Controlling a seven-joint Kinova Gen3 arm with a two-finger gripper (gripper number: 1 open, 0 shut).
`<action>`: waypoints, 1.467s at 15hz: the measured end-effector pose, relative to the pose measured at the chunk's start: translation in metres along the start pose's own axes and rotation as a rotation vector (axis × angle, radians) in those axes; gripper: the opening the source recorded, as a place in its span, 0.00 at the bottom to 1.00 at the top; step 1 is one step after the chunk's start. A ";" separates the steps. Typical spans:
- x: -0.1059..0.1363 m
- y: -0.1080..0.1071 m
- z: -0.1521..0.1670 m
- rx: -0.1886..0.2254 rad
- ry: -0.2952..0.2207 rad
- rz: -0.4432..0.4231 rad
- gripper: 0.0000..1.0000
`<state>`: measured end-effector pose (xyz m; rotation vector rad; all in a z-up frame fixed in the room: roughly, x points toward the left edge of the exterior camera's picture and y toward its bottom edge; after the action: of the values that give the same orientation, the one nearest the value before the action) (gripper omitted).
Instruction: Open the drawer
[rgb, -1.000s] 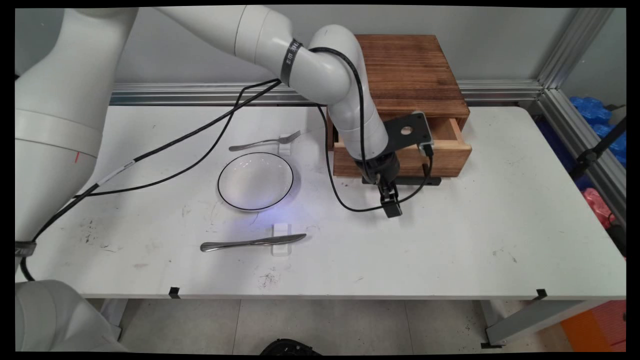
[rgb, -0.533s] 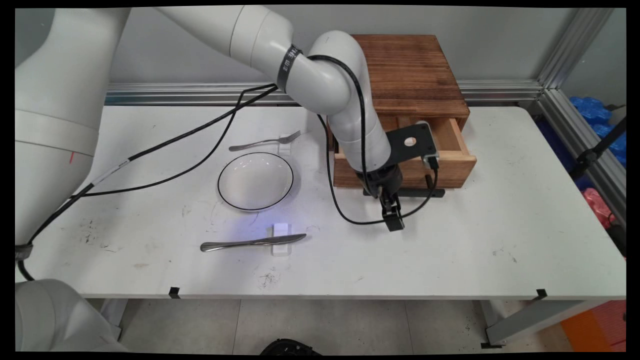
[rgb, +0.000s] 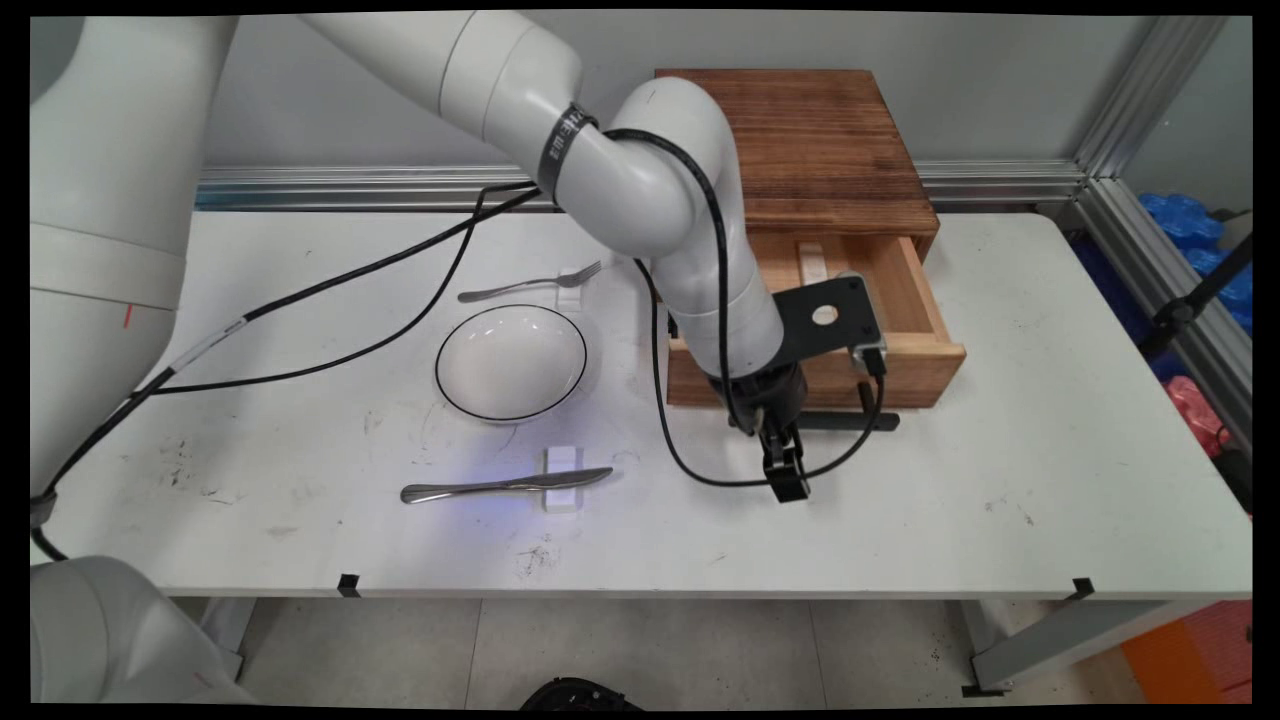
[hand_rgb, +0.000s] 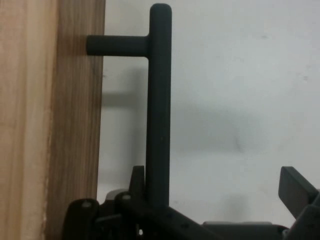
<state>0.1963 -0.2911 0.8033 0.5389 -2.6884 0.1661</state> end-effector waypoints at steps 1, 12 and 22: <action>-0.001 0.005 -0.001 -0.005 -0.002 0.000 1.00; -0.003 0.048 -0.009 -0.055 -0.010 0.007 1.00; -0.004 0.075 -0.013 -0.091 -0.012 0.007 1.00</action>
<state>0.1747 -0.2181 0.8103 0.5042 -2.6948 0.0425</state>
